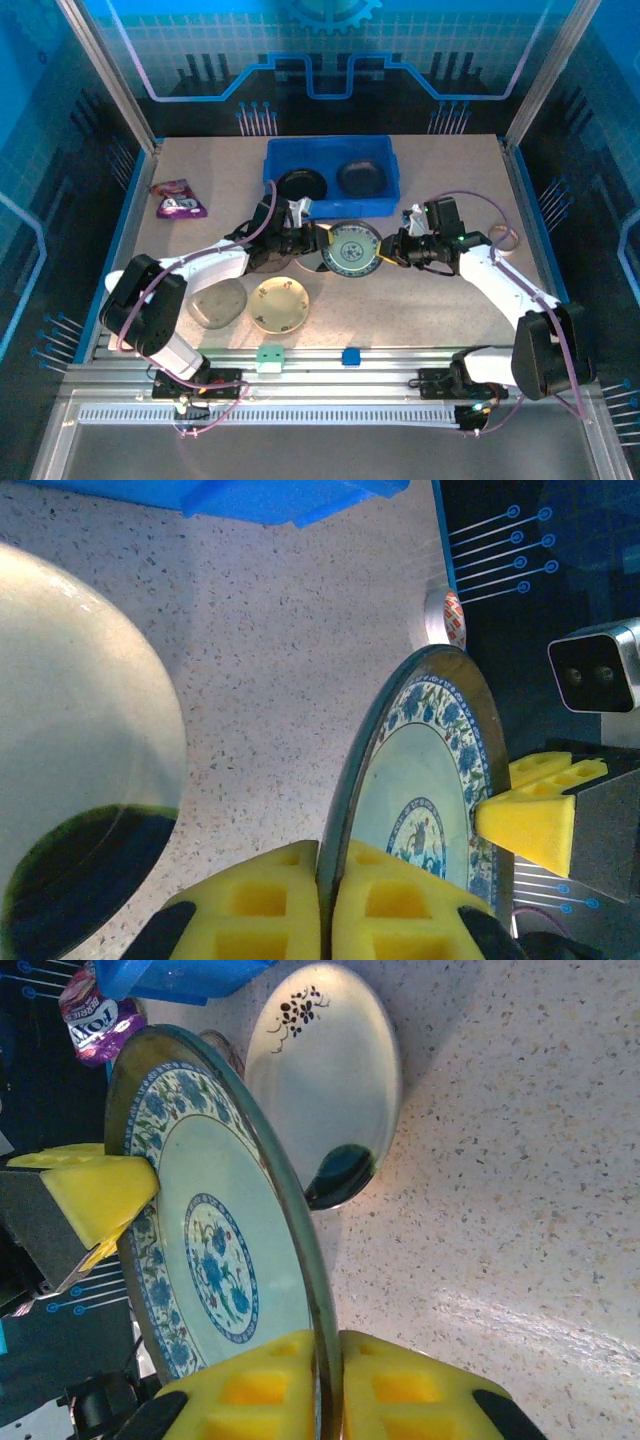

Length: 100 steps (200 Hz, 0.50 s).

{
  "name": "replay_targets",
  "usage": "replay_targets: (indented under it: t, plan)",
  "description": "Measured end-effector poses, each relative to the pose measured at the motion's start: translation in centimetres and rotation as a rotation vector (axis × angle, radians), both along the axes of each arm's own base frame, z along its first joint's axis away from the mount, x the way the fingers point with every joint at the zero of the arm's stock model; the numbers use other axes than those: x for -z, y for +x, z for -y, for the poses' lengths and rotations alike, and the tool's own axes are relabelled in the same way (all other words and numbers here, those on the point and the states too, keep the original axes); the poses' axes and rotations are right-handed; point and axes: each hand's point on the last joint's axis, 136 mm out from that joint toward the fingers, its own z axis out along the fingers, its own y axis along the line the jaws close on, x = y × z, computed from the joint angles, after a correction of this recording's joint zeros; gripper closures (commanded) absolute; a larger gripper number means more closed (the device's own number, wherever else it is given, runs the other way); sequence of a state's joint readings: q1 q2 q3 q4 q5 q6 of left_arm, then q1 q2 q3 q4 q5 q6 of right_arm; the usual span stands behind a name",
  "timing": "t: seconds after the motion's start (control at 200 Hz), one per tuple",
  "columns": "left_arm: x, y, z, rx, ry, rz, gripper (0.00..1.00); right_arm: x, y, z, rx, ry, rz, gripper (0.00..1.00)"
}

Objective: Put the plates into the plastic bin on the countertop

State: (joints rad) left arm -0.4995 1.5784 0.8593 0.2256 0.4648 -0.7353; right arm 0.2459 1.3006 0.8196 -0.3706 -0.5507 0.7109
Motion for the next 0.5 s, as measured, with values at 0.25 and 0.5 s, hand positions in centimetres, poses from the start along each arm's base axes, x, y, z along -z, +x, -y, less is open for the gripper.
replay_targets:
  t: [0.25,0.5]
  plan:
    - [0.0,0.2,-0.3,-0.009,0.007,0.001,0.28,-0.1,0.8,0.1,0.011,-0.023,0.009,1.00]
    - [-1.9,-0.3,-2.1,-0.052,0.068,0.059,0.03,-3.2,3.6,1.0,0.049,-0.127,0.113,1.00]
